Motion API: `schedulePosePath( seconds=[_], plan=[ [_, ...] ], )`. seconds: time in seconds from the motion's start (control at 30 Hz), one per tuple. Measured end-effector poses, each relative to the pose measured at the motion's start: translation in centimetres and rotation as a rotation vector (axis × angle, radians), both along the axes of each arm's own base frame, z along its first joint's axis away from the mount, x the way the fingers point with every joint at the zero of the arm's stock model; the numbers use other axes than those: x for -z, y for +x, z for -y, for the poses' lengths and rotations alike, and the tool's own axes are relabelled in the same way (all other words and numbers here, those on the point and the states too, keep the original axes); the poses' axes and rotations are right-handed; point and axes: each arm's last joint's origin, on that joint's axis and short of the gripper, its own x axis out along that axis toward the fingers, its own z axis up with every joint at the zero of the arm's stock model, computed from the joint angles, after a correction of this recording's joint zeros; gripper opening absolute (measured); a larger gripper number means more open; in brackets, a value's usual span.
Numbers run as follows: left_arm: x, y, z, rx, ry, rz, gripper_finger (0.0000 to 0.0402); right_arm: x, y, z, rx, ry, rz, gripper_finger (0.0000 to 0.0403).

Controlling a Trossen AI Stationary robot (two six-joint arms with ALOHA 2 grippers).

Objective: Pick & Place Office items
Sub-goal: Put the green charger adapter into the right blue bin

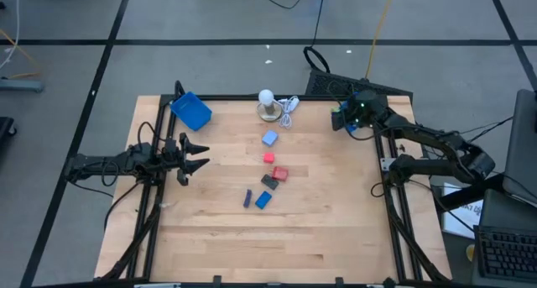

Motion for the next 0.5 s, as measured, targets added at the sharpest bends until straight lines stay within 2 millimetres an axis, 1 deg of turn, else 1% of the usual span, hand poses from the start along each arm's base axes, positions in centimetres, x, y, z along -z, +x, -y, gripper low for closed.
schedulePosePath(
  seconds=[0.1,0.23,0.37,0.5],
  plan=[
    [0.0,0.0,0.0,0.000,0.000,0.000,0.0214,-0.2,0.7,-0.5,-0.100,0.037,0.076,0.0129],
    [0.0,0.0,0.0,0.000,0.000,0.000,0.0214,-0.5,2.0,-1.6,-0.259,0.031,0.120,0.0129],
    [0.0,0.0,0.0,0.000,0.000,0.000,0.0214,-1.0,3.6,-3.4,-0.415,-0.023,0.149,0.0129],
    [0.0,0.0,0.0,0.000,0.000,0.000,0.0214,-1.7,5.5,-5.5,-0.593,-0.040,0.248,0.0129]
  ],
)
